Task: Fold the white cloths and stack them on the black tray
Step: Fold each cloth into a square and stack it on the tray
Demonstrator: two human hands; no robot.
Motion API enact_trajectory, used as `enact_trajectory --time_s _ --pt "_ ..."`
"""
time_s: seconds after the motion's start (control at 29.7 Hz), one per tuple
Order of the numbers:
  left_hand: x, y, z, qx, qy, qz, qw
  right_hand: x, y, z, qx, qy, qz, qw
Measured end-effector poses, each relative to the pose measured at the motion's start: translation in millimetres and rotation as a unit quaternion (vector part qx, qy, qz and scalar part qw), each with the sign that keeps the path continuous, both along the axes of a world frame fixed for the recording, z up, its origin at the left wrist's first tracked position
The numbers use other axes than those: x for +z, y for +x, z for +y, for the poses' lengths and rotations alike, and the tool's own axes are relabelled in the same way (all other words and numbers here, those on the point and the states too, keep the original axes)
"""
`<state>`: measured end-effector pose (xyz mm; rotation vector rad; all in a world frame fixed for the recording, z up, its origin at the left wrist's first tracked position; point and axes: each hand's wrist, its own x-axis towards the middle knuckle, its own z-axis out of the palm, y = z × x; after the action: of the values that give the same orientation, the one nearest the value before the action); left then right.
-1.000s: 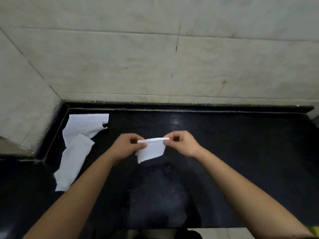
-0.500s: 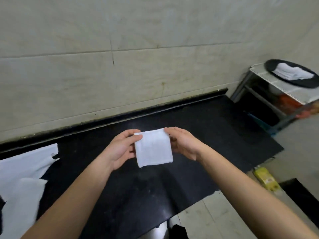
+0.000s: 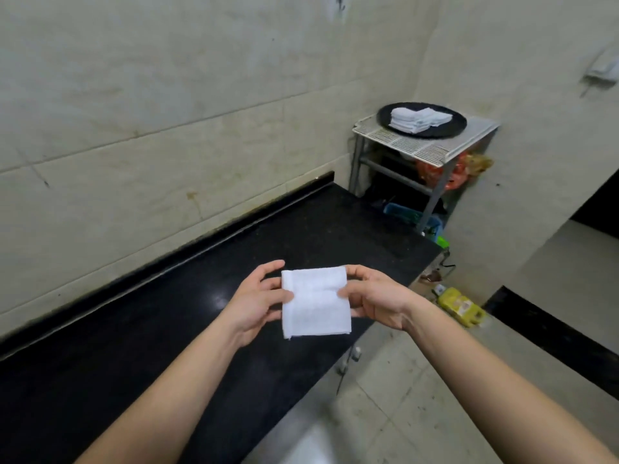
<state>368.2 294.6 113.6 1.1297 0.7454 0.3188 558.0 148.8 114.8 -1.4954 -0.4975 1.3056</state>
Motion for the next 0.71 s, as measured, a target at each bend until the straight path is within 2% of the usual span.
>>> enact_trajectory --time_s 0.37,0.71 --pt "16.8 220.8 -113.2 -0.044 0.030 0.002 0.999 1.1 207.1 -138.0 -0.033 0.011 0.009 0.999" --pt "12.8 376.2 -110.7 -0.072 0.015 -0.002 0.997 1.9 353.8 -145.9 -0.072 0.024 0.011 0.997"
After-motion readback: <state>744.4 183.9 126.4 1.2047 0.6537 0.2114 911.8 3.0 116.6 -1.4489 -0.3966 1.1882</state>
